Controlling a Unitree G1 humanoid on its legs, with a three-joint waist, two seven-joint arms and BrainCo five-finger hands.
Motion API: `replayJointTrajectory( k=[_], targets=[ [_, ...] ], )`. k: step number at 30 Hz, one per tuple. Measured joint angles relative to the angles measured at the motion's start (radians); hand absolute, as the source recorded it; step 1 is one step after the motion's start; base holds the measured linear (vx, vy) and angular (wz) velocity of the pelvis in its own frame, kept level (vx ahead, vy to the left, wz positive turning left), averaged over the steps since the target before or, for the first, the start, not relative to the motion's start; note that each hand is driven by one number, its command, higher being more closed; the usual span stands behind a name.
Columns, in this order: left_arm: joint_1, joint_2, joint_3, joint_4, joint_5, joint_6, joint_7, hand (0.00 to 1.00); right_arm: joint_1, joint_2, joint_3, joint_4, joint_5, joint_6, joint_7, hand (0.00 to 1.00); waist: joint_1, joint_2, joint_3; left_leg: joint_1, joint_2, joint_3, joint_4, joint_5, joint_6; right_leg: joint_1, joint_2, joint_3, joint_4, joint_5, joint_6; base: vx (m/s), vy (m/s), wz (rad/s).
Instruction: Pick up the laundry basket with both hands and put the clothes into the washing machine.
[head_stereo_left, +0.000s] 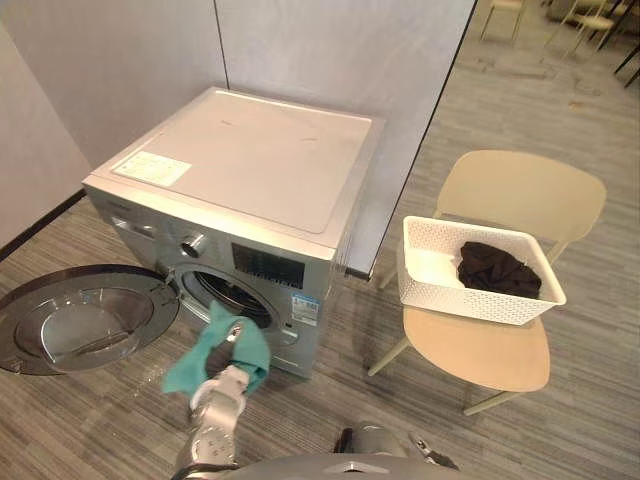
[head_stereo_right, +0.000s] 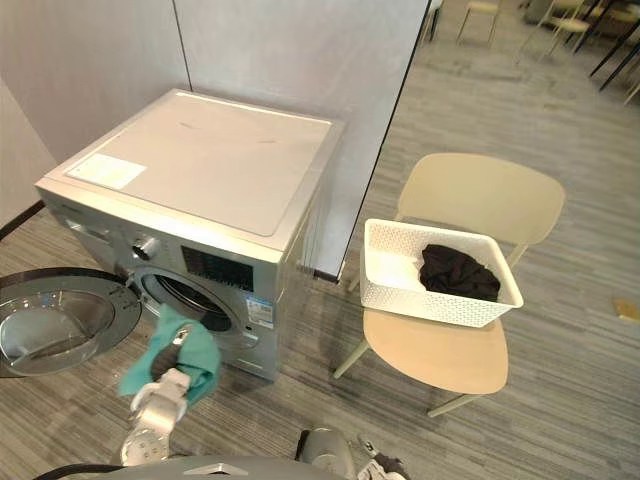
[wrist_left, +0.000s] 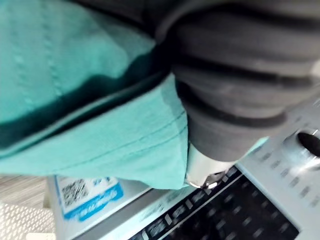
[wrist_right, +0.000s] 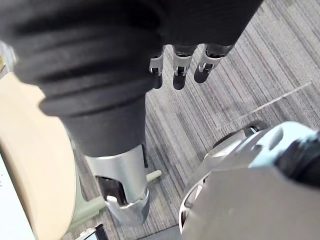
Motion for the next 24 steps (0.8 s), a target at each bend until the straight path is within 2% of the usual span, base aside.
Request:
replayJointTrajectory(
  k=[2,3,4,6,7,10,11,12,13,14,15,16,17,18,20,21,22,24],
  targets=[
    [0.003,0.000,-0.002,0.000,0.000,0.006,-0.002,1.00,0.002,0.000,0.000,-0.002,0.000,-0.001,0.000,0.00,0.002,0.006,0.008,0.002,0.021,-0.009,0.087,0.041,0.015,0.063,0.017,-0.004,-0.032,-0.019,-0.004,0.34,-0.266,0.07],
    [0.001,0.000,-0.008,-0.001,0.000,0.008,-0.007,1.00,0.002,-0.001,-0.003,-0.010,0.002,-0.004,0.000,0.00,0.006,0.013,0.028,-0.056,0.048,-0.052,0.282,0.057,0.025,0.122,0.027,-0.002,-0.063,-0.024,-0.005,0.29,-0.148,-0.14],
    [0.006,0.001,-0.017,-0.004,0.000,0.010,-0.012,1.00,0.006,-0.005,-0.007,-0.017,0.010,-0.014,-0.001,0.00,0.024,0.023,0.034,-0.147,0.057,-0.114,0.521,0.065,0.024,0.156,0.029,0.005,-0.088,-0.025,-0.008,0.21,-0.047,-0.24],
    [0.021,0.001,-0.011,-0.034,0.000,0.011,-0.015,1.00,0.005,-0.005,-0.003,-0.035,0.021,-0.012,0.000,0.00,0.030,0.038,0.034,-0.268,0.051,-0.142,0.764,0.062,0.026,0.192,0.029,0.019,-0.116,-0.026,-0.010,0.19,0.065,-0.30],
    [0.028,0.001,0.000,-0.046,-0.002,0.011,-0.019,1.00,0.004,-0.003,0.004,-0.037,0.020,-0.011,0.000,0.00,0.039,0.034,0.037,-0.321,0.054,-0.136,0.821,0.053,0.042,0.220,0.027,0.032,-0.140,-0.024,-0.006,0.19,0.084,-0.24],
    [0.064,0.002,0.022,-0.051,-0.004,0.011,-0.019,1.00,0.006,-0.002,0.013,-0.038,0.019,-0.008,0.000,0.00,0.059,0.019,0.040,-0.364,0.077,-0.135,0.767,0.033,0.076,0.263,0.009,0.059,-0.168,-0.016,0.008,0.18,0.144,-0.39],
    [0.092,0.001,0.035,-0.057,-0.004,0.011,-0.017,1.00,0.005,-0.003,0.029,-0.042,0.019,-0.009,0.000,0.00,0.068,0.005,0.040,-0.362,0.087,-0.141,0.635,0.023,0.096,0.273,-0.015,0.085,-0.170,-0.009,0.022,0.18,0.217,-0.55],
    [0.104,0.001,0.038,-0.057,-0.004,0.011,-0.015,1.00,0.006,-0.002,0.035,-0.044,0.019,-0.009,0.000,0.00,0.071,-0.002,0.036,-0.358,0.087,-0.142,0.561,0.026,0.101,0.273,-0.029,0.094,-0.175,-0.004,0.030,0.23,0.313,-0.62],
    [0.119,0.000,0.041,-0.058,-0.004,0.012,-0.008,1.00,0.007,-0.002,0.042,-0.047,0.018,-0.009,0.000,0.00,0.072,-0.007,0.033,-0.340,0.088,-0.159,0.407,0.045,0.111,0.272,-0.051,0.111,-0.189,0.010,0.055,0.19,0.353,-0.43],
    [0.125,0.000,0.042,-0.059,-0.003,0.015,-0.004,1.00,0.008,-0.002,0.040,-0.048,0.017,-0.008,0.000,0.00,0.073,-0.005,0.032,-0.331,0.088,-0.197,0.261,0.109,0.124,0.266,-0.068,0.127,-0.194,0.022,0.077,0.20,0.404,-0.38],
    [0.128,-0.001,0.041,-0.058,-0.003,0.017,-0.002,1.00,0.012,-0.002,0.038,-0.049,0.016,-0.006,0.000,0.00,0.074,0.002,0.027,-0.323,0.088,-0.216,0.188,0.179,0.133,0.260,-0.074,0.136,-0.193,0.028,0.097,0.20,0.482,-0.34],
    [0.132,-0.002,0.052,-0.055,-0.003,0.018,0.002,1.00,0.012,-0.002,0.027,-0.036,0.012,0.005,-0.003,0.00,0.076,-0.008,0.011,-0.299,0.047,-0.258,0.139,0.162,0.010,0.251,-0.099,0.153,-0.199,0.039,0.138,0.20,0.482,-0.02],
    [0.124,-0.003,0.062,-0.056,-0.003,0.015,0.010,1.00,0.012,0.003,0.030,-0.021,0.008,0.025,0.000,0.00,0.059,-0.043,0.001,-0.301,0.006,-0.252,0.117,0.133,-0.032,0.255,-0.136,0.151,-0.230,0.072,0.153,0.17,0.470,0.10],
    [0.118,-0.002,0.061,-0.056,-0.003,0.015,0.012,1.00,0.013,0.006,0.025,-0.017,0.007,0.027,-0.002,0.00,0.057,-0.051,-0.002,-0.301,-0.007,-0.247,0.109,0.119,-0.051,0.258,-0.148,0.148,-0.248,0.098,0.155,0.13,0.441,0.26],
    [0.109,0.001,0.059,-0.056,-0.003,0.015,0.014,1.00,0.013,0.007,0.021,-0.003,-0.003,0.028,-0.003,0.00,0.053,-0.059,-0.007,-0.302,-0.026,-0.242,0.113,0.088,-0.051,0.281,-0.161,0.141,-0.294,0.182,0.171,0.08,0.365,0.12],
    [0.101,0.006,0.048,-0.057,-0.002,0.014,0.013,1.00,0.015,0.008,0.020,0.004,-0.003,0.028,-0.004,0.00,0.049,-0.061,-0.009,-0.295,-0.036,-0.238,0.116,0.077,-0.043,0.296,-0.166,0.139,-0.315,0.239,0.183,0.00,0.394,0.13],
    [0.096,0.008,0.036,-0.062,-0.001,0.014,0.011,1.00,0.015,0.008,0.022,0.005,-0.002,0.027,-0.002,0.00,0.046,-0.061,-0.011,-0.292,-0.052,-0.234,0.115,0.059,-0.033,0.296,-0.179,0.141,-0.315,0.270,0.190,-0.02,0.323,0.10],
    [0.087,0.020,0.003,-0.063,0.000,0.013,0.009,1.00,0.015,0.007,0.023,0.006,-0.001,0.024,-0.001,0.00,0.049,-0.063,-0.011,-0.294,-0.080,-0.206,0.141,0.030,-0.010,0.291,-0.218,0.151,-0.312,0.281,0.187,-0.11,0.221,-0.21]
  ],
)
